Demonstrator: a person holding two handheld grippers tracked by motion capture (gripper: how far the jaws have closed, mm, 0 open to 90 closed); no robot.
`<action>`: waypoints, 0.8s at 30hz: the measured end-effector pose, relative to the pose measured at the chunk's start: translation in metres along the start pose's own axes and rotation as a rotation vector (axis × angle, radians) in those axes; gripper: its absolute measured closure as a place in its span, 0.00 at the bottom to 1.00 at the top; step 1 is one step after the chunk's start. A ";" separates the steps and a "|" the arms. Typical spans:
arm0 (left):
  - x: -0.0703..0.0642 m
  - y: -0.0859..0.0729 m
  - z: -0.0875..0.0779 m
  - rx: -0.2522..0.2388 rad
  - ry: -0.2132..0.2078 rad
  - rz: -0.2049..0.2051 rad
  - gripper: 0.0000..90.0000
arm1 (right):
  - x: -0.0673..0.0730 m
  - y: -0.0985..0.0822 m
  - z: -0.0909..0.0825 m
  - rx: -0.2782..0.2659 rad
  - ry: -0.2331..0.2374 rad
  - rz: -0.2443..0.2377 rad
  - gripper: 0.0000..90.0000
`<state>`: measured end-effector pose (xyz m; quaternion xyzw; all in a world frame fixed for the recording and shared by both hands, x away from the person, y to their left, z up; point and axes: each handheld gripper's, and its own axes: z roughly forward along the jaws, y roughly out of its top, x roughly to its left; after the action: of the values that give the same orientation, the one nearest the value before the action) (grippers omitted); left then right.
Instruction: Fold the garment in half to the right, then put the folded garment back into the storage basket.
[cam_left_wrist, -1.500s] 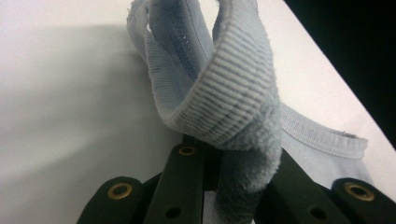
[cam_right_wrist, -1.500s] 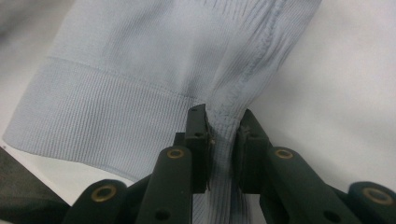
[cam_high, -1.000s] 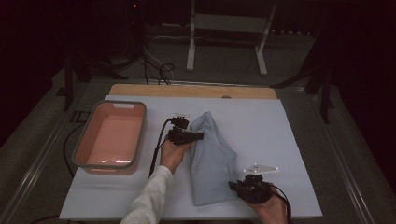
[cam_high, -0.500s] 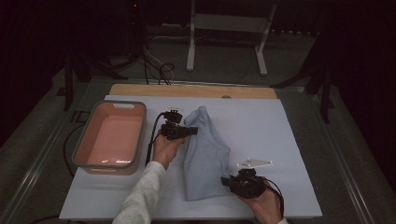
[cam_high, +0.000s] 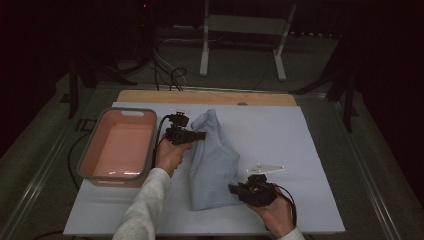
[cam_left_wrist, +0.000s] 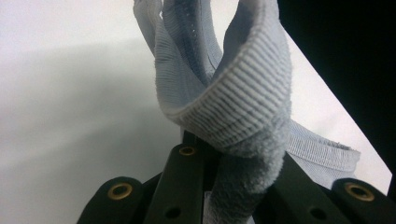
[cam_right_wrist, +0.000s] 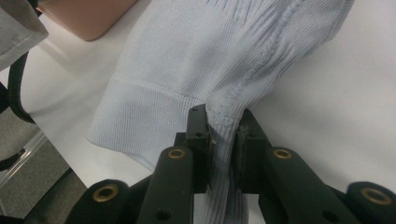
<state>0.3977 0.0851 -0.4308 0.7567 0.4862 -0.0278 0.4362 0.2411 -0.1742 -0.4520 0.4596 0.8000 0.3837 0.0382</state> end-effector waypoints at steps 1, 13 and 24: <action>0.000 0.000 -0.001 -0.003 -0.001 -0.001 0.97 | 0.001 0.001 0.000 -0.001 0.002 -0.002 0.88; 0.007 0.004 -0.010 -0.008 0.002 -0.004 0.97 | 0.007 0.010 0.005 -0.005 0.011 -0.010 0.88; 0.009 0.011 -0.019 -0.017 0.005 -0.003 0.97 | 0.015 0.020 0.006 -0.021 0.025 -0.025 0.88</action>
<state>0.4041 0.1030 -0.4167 0.7525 0.4884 -0.0225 0.4413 0.2490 -0.1532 -0.4390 0.4445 0.8019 0.3973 0.0380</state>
